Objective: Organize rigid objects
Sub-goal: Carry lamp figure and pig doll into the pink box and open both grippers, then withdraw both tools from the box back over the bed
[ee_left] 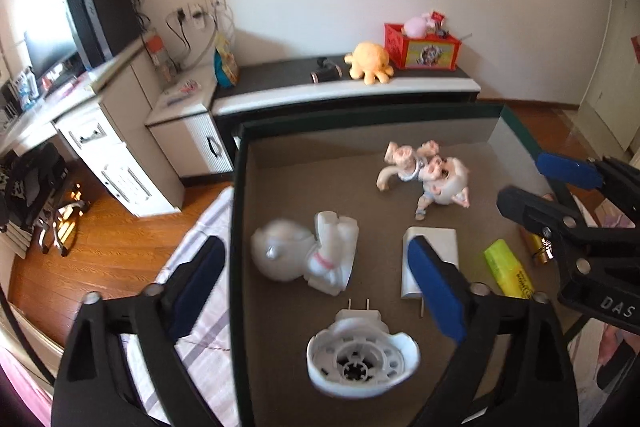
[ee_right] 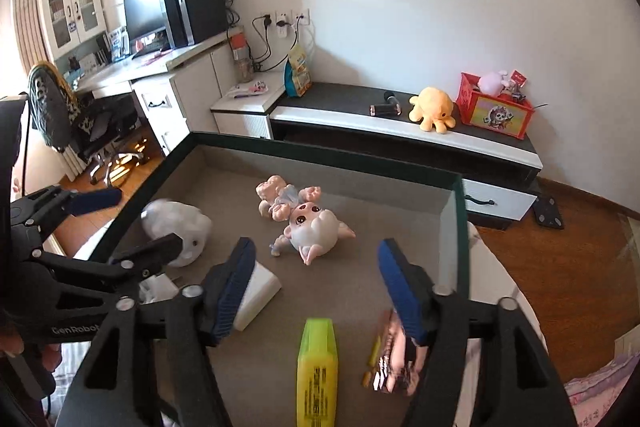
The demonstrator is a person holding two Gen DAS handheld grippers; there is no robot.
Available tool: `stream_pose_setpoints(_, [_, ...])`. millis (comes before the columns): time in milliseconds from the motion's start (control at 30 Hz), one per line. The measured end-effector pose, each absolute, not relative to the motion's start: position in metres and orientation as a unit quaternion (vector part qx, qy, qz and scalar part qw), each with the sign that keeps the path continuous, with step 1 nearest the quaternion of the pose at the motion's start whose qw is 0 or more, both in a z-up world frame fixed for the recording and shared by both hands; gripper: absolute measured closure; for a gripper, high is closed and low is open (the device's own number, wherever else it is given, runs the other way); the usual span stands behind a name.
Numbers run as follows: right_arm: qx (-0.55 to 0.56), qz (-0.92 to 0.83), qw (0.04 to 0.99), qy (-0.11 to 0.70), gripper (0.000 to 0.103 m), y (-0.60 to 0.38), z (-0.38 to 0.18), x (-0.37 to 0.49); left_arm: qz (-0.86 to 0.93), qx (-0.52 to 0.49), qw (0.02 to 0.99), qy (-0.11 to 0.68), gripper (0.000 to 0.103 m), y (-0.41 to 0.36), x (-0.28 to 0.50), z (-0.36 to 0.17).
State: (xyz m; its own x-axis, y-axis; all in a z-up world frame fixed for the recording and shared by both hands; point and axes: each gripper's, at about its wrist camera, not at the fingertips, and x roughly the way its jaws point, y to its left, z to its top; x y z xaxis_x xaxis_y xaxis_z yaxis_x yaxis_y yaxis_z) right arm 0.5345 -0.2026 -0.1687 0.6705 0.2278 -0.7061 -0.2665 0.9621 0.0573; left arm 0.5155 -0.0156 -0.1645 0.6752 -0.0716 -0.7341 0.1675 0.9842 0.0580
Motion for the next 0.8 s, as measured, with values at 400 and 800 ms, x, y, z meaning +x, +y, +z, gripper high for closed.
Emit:
stream_pose_setpoints(400, [-0.006, 0.112, 0.958, 0.263, 0.015, -0.218, -0.091, 0.363, -0.025, 0.027, 0.969, 0.244, 0.000, 0.005, 0.337, -0.088])
stream_pose_setpoints(800, [-0.009, 0.086, 0.985, 0.148, 0.000, -0.202, -0.064, 0.177, 0.008, 0.025, 0.987, 0.156, 0.000, 0.004, 0.152, -0.069])
